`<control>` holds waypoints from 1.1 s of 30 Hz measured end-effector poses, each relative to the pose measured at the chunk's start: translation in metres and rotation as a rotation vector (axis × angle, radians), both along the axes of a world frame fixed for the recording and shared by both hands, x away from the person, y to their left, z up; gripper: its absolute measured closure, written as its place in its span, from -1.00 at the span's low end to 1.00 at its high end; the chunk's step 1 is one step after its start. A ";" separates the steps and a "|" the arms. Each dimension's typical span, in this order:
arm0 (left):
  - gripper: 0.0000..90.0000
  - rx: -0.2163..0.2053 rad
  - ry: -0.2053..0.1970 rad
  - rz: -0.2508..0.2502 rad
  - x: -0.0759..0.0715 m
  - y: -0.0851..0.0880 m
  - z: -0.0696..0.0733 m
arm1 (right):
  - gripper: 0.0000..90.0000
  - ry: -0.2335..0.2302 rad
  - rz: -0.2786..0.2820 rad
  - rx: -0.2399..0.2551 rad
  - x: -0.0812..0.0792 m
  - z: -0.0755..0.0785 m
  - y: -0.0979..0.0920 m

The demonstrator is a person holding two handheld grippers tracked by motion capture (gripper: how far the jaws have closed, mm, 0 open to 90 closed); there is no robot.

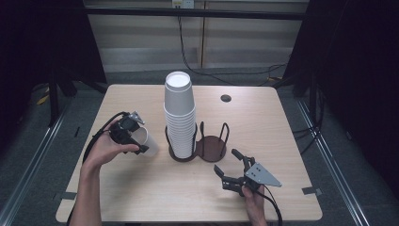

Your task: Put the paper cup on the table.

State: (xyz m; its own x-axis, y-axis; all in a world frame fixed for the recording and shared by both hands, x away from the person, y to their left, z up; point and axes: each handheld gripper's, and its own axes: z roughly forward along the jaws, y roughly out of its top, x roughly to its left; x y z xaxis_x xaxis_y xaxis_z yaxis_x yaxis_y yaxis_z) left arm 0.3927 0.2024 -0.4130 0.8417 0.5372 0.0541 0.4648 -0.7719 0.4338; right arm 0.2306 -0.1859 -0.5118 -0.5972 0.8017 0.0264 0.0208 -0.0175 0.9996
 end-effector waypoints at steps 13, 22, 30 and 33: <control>-0.83 0.113 0.013 -0.051 0.004 -0.011 -0.002 | -0.71 0.000 0.000 0.000 0.000 0.000 0.000; -0.84 0.213 0.030 -0.069 0.012 -0.024 -0.002 | -0.71 0.000 -0.001 0.000 0.000 0.000 0.000; -0.88 0.178 0.036 -0.076 0.015 -0.027 -0.008 | -0.71 0.000 -0.001 0.001 0.000 0.000 0.000; -0.89 0.148 0.026 -0.079 0.015 -0.026 -0.012 | -0.71 -0.001 -0.001 0.000 0.000 0.000 0.000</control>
